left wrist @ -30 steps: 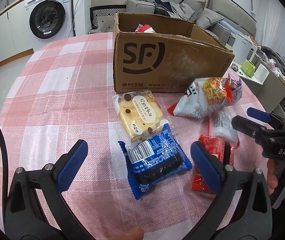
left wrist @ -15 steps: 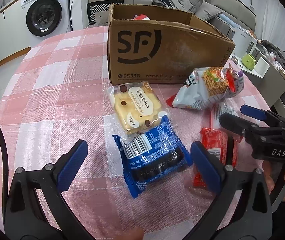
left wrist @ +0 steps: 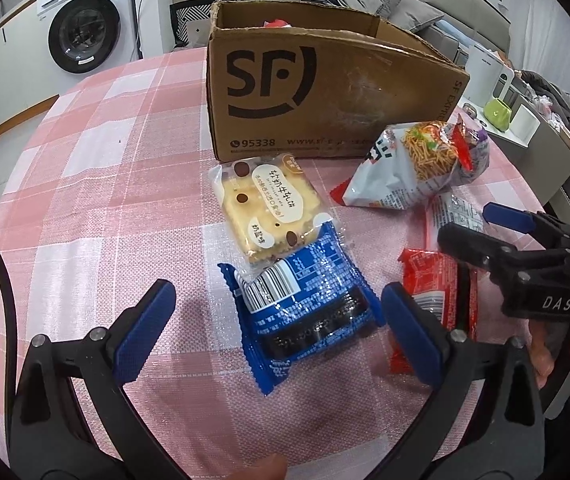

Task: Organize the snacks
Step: 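Move both tools back toward the blue pack and cream bun pack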

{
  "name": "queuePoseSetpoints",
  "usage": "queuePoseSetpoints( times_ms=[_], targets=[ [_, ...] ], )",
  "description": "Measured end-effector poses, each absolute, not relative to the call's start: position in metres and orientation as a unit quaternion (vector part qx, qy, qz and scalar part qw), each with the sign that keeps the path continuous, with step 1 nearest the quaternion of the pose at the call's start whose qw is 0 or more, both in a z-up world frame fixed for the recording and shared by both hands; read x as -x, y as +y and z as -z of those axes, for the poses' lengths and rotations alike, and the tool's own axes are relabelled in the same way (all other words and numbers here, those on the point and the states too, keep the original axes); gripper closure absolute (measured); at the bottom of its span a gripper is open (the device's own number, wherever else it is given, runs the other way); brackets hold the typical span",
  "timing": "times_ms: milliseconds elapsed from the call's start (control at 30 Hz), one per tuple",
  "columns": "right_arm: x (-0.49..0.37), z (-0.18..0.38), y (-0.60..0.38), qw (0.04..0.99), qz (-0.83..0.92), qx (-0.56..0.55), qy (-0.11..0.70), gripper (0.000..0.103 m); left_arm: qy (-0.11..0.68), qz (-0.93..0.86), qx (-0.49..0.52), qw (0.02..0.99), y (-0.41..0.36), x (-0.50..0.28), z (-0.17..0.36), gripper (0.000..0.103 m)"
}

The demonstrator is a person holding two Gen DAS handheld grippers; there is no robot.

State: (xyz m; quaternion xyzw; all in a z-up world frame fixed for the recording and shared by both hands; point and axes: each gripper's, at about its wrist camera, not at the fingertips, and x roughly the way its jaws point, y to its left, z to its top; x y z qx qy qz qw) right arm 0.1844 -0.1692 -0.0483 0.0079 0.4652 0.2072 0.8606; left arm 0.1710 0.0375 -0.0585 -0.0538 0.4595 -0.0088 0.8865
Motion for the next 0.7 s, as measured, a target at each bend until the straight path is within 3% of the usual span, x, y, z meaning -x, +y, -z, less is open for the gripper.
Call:
queuePoseSetpoints(
  times_ms=[700],
  targets=[
    [-0.184, 0.048, -0.194, 0.861, -0.208, 0.009, 0.464, 0.001, 0.473, 0.025, 0.071, 0.878, 0.044, -0.176, 0.07, 0.001]
  ],
)
